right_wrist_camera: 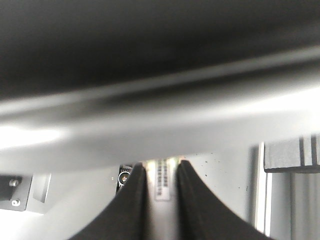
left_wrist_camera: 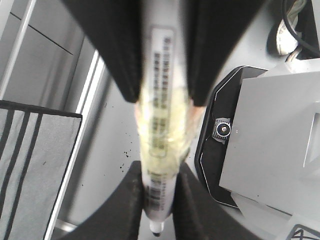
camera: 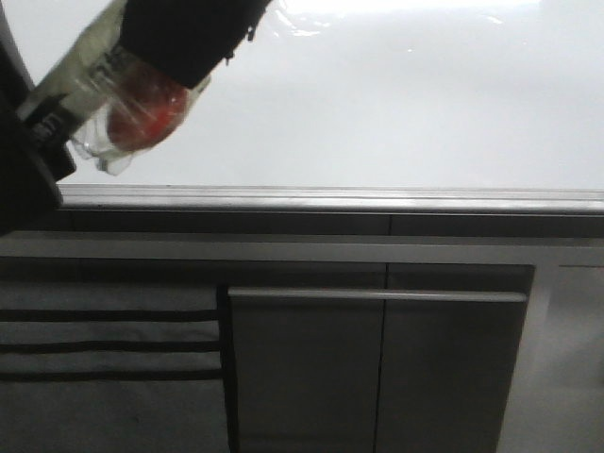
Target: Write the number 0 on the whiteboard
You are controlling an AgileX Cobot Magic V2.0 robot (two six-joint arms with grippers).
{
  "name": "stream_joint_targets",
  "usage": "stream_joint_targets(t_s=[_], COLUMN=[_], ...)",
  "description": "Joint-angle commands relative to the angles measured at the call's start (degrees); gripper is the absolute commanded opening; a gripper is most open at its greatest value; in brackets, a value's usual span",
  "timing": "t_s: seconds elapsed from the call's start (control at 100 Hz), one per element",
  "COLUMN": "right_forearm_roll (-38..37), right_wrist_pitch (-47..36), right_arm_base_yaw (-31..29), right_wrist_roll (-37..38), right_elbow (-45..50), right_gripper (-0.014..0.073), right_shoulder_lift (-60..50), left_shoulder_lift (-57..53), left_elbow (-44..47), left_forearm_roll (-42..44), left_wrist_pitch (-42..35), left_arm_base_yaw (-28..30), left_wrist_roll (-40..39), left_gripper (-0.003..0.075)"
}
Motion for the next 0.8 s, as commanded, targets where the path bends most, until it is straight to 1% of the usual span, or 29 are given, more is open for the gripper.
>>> stream_joint_targets(t_s=[0.0,0.04,0.09,0.12,0.16,0.2,0.24,0.31,0.37,0.41,0.47,0.57,0.67,0.71,0.79], right_forearm_roll=[2.4,2.4,2.4,2.4,2.4,2.4,2.4,2.8,4.7,6.5,8.2,11.2,15.7,17.7,19.0], right_wrist_pitch=[-0.2,-0.2,-0.5,-0.8,-1.6,-1.8,-2.1,-2.2,-1.8,-1.6,-1.5,-2.3,-5.7,-8.5,-15.7], right_arm_base_yaw=[0.0,0.0,-0.1,-0.1,-0.1,-0.6,-1.3,-3.5,-6.0,-9.0,-11.7,-18.1,-25.1,-28.3,-34.2], right_wrist_roll=[-0.2,-0.2,-0.2,-0.2,-0.2,-0.1,0.7,2.4,2.5,2.5,2.5,2.5,2.9,4.3,11.0], right_elbow=[-2.0,-2.0,-2.0,-2.0,-2.0,-2.0,-2.0,-1.9,-1.4,-0.5,1.1,6.4,13.1,15.6,21.6], right_gripper=[-0.0028,-0.0027,-0.0027,-0.0027,-0.0027,-0.0027,-0.0027,-0.0027,-0.0027,-0.0027,-0.0027,-0.0027,-0.0027,-0.0027,-0.0027], right_shoulder_lift=[-1.6,-1.6,-1.7,-1.9,-1.9,-2.4,-2.7,-4.1,-5.8,-7.6,-9.6,-15.1,-20.9,-23.4,-27.0], left_shoulder_lift=[-0.6,-0.7,-0.9,-1.0,-1.5,-2.2,-3.1,-5.3,-7.6,-9.9,-12.3,-17.7,-22.7,-24.0,-26.6], left_elbow=[-1.9,-1.9,-1.9,-1.9,-1.9,-1.9,-1.9,-1.7,-1.0,-0.3,0.7,3.5,6.7,8.1,11.3], left_forearm_roll=[0.1,0.1,0.1,0.1,0.1,0.1,-0.1,-0.2,0.2,0.2,0.3,0.5,0.5,0.5,0.5], left_wrist_pitch=[-2.9,-3.5,-4.6,-5.6,-6.4,-7.3,-7.8,-8.9,-10.2,-12.4,-14.7,-18.6,-20.5,-21.5,-24.0], left_arm_base_yaw=[-0.5,-0.5,-0.4,-0.2,0.0,0.1,0.2,0.3,0.5,1.0,2.0,5.1,9.1,11.1,15.2], left_wrist_roll=[-0.1,-0.5,-1.6,-2.6,-3.5,-3.7,-4.0,-5.2,-6.1,-6.7,-7.4,-10.5,-14.1,-16.0,-20.9], left_gripper=[0.0150,0.0221,0.0340,0.0393,0.0456,0.0495,0.0508,0.0503,0.0503,0.0503,0.0503,0.0502,0.0502,0.0501,0.0501])
